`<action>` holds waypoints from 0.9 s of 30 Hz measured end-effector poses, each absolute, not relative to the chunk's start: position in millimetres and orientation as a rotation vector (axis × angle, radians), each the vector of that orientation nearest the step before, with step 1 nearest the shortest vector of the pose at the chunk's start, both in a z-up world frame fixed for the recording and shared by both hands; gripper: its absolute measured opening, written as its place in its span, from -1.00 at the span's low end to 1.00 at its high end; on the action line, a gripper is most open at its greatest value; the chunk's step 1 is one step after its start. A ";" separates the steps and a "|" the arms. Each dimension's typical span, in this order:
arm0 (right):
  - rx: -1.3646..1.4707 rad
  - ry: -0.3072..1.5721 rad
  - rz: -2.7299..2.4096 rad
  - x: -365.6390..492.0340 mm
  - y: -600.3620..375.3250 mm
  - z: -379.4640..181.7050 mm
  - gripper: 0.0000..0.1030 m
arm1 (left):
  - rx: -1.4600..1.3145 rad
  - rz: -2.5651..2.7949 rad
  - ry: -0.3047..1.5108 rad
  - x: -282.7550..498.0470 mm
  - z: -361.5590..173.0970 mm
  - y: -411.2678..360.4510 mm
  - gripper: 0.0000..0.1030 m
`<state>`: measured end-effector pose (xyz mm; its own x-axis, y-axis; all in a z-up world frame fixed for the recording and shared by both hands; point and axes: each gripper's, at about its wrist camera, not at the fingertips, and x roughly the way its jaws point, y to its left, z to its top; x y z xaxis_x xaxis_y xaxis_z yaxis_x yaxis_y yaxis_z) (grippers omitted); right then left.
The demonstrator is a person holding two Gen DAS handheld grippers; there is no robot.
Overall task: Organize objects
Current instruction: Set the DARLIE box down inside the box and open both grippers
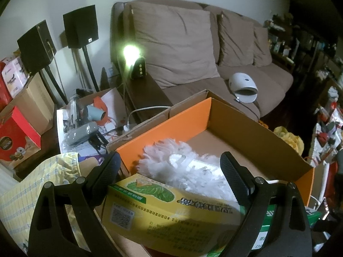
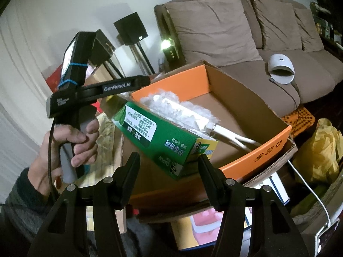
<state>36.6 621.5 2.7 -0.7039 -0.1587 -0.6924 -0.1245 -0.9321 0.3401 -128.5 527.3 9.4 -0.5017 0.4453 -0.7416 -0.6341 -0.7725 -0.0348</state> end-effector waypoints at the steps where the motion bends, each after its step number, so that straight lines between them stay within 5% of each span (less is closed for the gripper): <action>1: 1.203 -0.571 -2.821 36.4 620.9 2.0 0.14 | -1.021 2.263 0.320 -129.3 9.6 527.0 0.79; 27: 1.253 -0.546 -2.777 27.5 610.5 -7.7 0.14 | -1.004 2.299 0.325 -138.9 9.0 526.6 0.79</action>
